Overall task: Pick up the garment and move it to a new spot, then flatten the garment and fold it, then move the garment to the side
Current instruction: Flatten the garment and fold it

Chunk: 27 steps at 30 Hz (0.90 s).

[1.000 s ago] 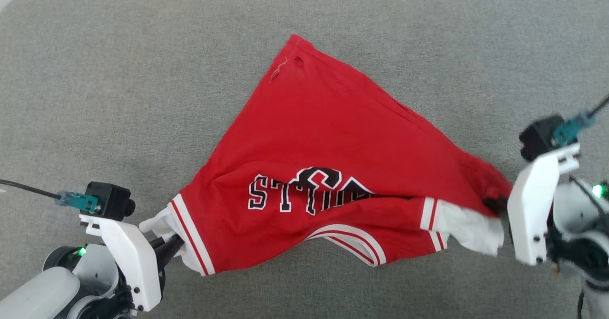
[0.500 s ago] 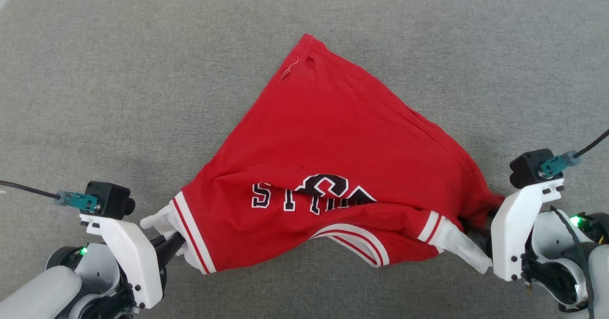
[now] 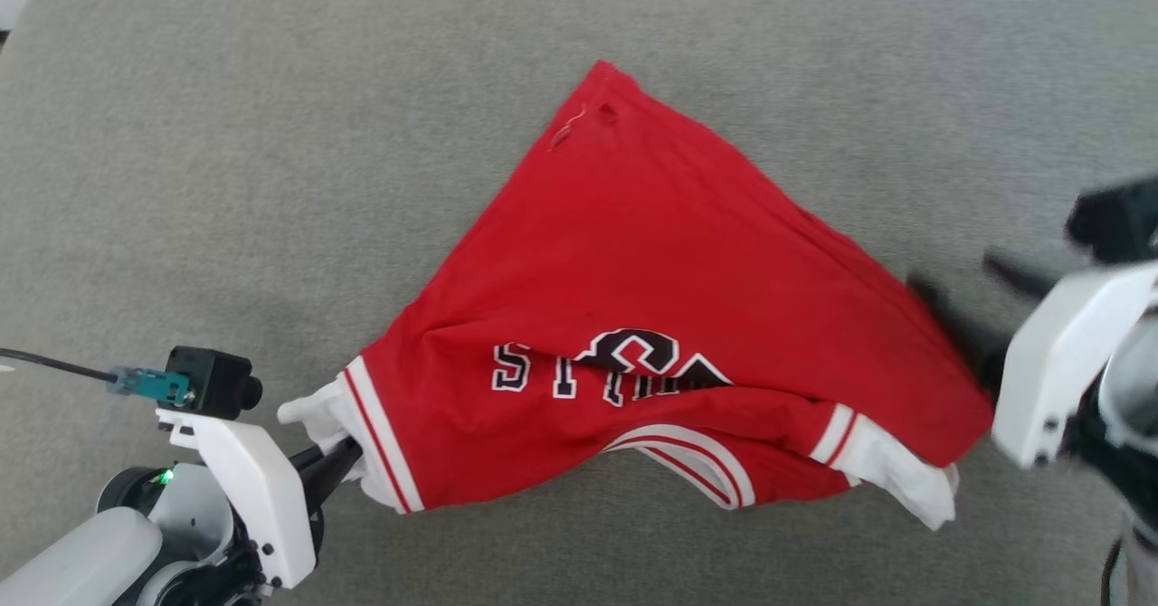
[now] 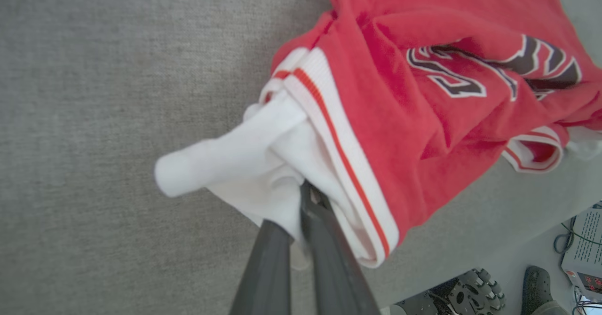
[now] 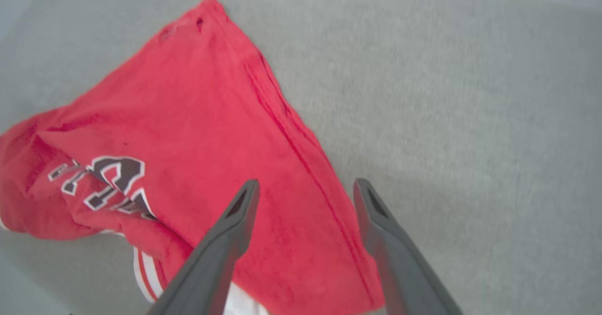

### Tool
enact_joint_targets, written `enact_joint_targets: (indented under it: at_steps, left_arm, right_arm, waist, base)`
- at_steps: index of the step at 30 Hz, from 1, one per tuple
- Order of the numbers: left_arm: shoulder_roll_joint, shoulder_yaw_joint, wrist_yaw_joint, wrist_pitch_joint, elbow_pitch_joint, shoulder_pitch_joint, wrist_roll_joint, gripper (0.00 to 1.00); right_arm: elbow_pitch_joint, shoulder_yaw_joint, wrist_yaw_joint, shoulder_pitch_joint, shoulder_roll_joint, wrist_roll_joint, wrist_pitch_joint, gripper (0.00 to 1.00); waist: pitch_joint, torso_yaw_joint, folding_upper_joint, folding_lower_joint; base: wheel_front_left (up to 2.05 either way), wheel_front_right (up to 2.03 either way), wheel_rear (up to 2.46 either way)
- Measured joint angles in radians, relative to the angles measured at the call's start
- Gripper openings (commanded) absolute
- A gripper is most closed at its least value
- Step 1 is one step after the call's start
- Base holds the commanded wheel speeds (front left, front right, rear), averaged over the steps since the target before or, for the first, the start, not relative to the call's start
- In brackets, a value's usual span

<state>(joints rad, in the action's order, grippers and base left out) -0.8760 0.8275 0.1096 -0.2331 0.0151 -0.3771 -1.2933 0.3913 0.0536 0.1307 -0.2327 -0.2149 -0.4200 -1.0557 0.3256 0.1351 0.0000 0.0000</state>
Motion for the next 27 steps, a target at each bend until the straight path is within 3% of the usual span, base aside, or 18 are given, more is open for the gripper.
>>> enact_joint_targets:
  at_steps: [7, 12, 27]
  left_arm:
    - [0.031, 0.013, -0.021, -0.008, -0.016, -0.027, 0.015, 0.00]
    - [0.069, 0.032, -0.047, -0.024, -0.039, -0.066, 0.040, 0.00]
    - [0.245, 0.117, -0.155, -0.074, -0.170, -0.191, 0.100, 0.00]
  right_arm:
    - [-0.082, -0.071, 0.000, -0.185, 0.016, 0.040, 0.119, 1.00]
    - [-0.258, -0.132, 0.000, -0.340, 0.012, 0.043, 0.188, 1.00]
    - [-0.847, -0.323, 0.000, -0.678, -0.091, 0.044, 0.291, 1.00]
  waist:
    - [0.018, 0.047, 0.0000, 0.0000]
    - [0.029, 0.097, 0.0000, 0.0000]
    - [0.068, 0.320, 0.0000, 0.0000]
  base:
    - [0.00, 0.00, 0.00]
    - [0.00, 0.00, 0.00]
    - [0.00, 0.00, 0.00]
